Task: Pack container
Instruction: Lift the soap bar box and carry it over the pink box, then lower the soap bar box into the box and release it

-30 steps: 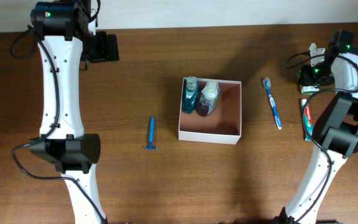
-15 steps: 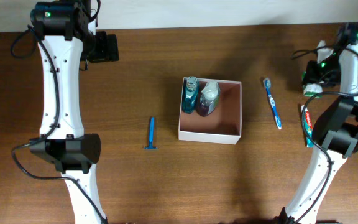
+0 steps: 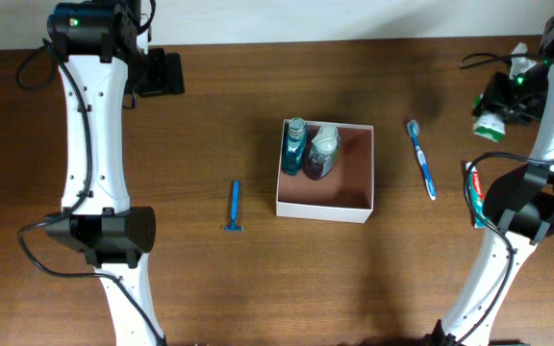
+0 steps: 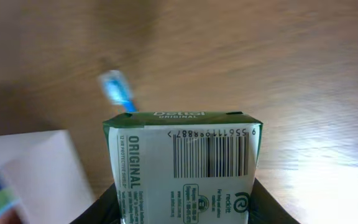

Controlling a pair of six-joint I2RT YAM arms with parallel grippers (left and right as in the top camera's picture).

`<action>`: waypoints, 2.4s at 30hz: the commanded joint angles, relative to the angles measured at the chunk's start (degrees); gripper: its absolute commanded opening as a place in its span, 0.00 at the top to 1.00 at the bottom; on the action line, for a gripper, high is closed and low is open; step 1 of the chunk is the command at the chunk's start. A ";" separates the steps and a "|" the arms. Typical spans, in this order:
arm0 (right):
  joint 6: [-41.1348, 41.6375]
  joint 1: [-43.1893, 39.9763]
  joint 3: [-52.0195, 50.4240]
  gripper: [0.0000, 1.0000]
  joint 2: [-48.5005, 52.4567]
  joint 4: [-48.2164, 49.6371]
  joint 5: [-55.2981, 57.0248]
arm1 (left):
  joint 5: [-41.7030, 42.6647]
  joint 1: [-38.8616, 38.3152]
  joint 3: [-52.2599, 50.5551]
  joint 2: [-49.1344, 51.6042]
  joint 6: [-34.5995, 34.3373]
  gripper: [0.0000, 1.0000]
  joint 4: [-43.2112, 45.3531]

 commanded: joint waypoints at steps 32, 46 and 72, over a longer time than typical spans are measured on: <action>6.73 22.86 -47.93 0.59 -49.57 5.33 -4.87 | 0.17 0.15 -0.09 -0.66 -0.48 0.01 -0.04; 19.39 30.10 -64.32 0.60 -49.42 25.94 -1.81 | 0.17 0.15 -0.09 -0.66 -0.48 0.01 -0.04; 23.93 33.83 -77.88 0.59 -46.56 46.01 1.79 | 0.17 0.13 -0.09 -0.66 -0.48 0.01 -0.04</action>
